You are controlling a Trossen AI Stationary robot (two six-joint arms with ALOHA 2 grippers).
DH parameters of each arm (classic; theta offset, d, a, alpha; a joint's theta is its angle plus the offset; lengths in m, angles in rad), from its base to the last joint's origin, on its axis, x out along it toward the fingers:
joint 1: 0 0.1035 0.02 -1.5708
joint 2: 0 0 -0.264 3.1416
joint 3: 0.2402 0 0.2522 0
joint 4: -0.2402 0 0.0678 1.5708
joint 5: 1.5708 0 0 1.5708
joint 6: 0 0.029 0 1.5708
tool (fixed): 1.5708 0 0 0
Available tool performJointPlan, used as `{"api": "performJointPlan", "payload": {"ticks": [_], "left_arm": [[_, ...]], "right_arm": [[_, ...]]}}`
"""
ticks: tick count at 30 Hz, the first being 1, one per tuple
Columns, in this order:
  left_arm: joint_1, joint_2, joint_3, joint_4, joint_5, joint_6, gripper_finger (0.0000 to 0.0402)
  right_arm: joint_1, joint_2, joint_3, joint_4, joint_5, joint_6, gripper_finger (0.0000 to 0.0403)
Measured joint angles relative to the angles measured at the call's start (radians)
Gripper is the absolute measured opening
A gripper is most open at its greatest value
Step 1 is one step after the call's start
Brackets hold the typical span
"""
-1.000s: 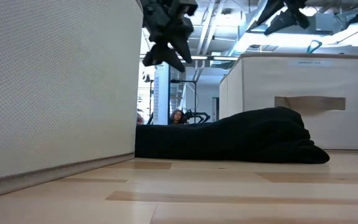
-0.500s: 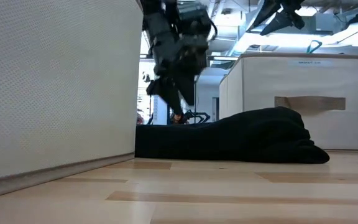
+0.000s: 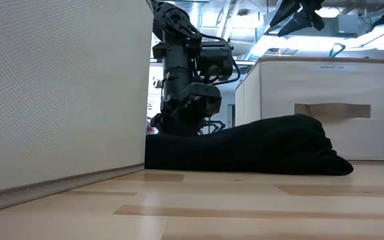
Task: Sort clothes
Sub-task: Put the black shirt into the bottom laundry bin
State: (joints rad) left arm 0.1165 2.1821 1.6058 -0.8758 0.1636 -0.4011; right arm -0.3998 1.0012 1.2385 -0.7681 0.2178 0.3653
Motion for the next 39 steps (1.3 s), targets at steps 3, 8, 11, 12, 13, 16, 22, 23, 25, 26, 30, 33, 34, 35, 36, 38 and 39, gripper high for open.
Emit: {"api": "performJointPlan", "payload": {"ticks": [3, 8, 11, 12, 13, 16, 22, 23, 25, 26, 30, 33, 34, 35, 36, 38, 39], "left_arm": [[-0.005, 0.026, 0.001, -0.004, 0.001, 0.02, 0.0219], [-0.013, 0.032, 0.001, -0.011, -0.045, 0.073, 0.0177], [-0.007, 0.027, -0.002, -0.014, -0.076, 0.1, 0.0107], [-0.002, 0.021, -0.003, -0.018, -0.078, 0.108, 0.0079], [0.003, 0.018, -0.003, -0.023, -0.077, 0.117, 0.0049], [0.017, 0.001, -0.004, -0.037, -0.063, 0.136, 0.0015], [0.023, -0.111, 0.013, -0.087, -0.131, 0.144, 0.0005], [0.023, -0.146, 0.027, -0.087, -0.15, 0.141, 0.0005], [0.023, -0.229, 0.056, -0.083, -0.196, 0.139, 0.0005], [0.023, -0.274, 0.066, -0.082, -0.22, 0.144, 0.0005], [0.024, -0.421, 0.091, -0.051, -0.302, 0.152, 0.0005], [0.024, -0.548, 0.117, -0.023, -0.357, 0.162, 0.0004], [0.024, -0.592, 0.124, -0.013, -0.371, 0.169, 0.0004], [0.024, -0.636, 0.13, -0.001, -0.379, 0.178, 0.0004], [0.024, -0.676, 0.133, 0.008, -0.38, 0.19, 0.0004], [0.02, -0.751, 0.136, 0.017, -0.379, 0.22, 0.0004], [0.014, -0.787, 0.136, 0.017, -0.373, 0.24, 0.0004]], "right_arm": [[0.0, 0.0, 0.0, -0.001, 0.0, 0.0, 0.0221], [0.0, 0.0, 0.0, -0.001, 0.0, 0.023, 0.0221], [0.0, 0.0, 0.0, -0.001, 0.0, 0.027, 0.0221], [0.0, 0.0, 0.0, -0.001, 0.0, 0.03, 0.0221], [0.0, 0.0, 0.0, -0.001, 0.0, 0.035, 0.0221], [-0.001, 0.0, 0.0, -0.001, 0.003, 0.046, 0.0221], [-0.001, 0.0, 0.0, 0.002, 0.018, 0.048, 0.0221], [-0.001, 0.0, 0.0, 0.002, 0.019, 0.048, 0.0221], [-0.001, 0.0, 0.0, 0.005, 0.022, 0.048, 0.0221], [-0.001, 0.0, 0.0, 0.008, 0.023, 0.048, 0.0221], [-0.001, 0.0, 0.0, 0.009, 0.028, 0.056, 0.0221], [-0.001, 0.0, 0.0, 0.01, 0.043, 0.061, 0.0221], [-0.001, 0.0, 0.0, 0.01, 0.043, 0.064, 0.0221], [-0.001, 0.0, 0.0, 0.01, 0.043, 0.064, 0.0221], [-0.001, 0.0, 0.0, 0.01, 0.044, 0.064, 0.0221], [-0.001, 0.0, 0.0, 0.01, 0.044, 0.064, 0.0221], [-0.001, 0.0, 0.0, 0.01, 0.044, 0.064, 0.0221]]}}
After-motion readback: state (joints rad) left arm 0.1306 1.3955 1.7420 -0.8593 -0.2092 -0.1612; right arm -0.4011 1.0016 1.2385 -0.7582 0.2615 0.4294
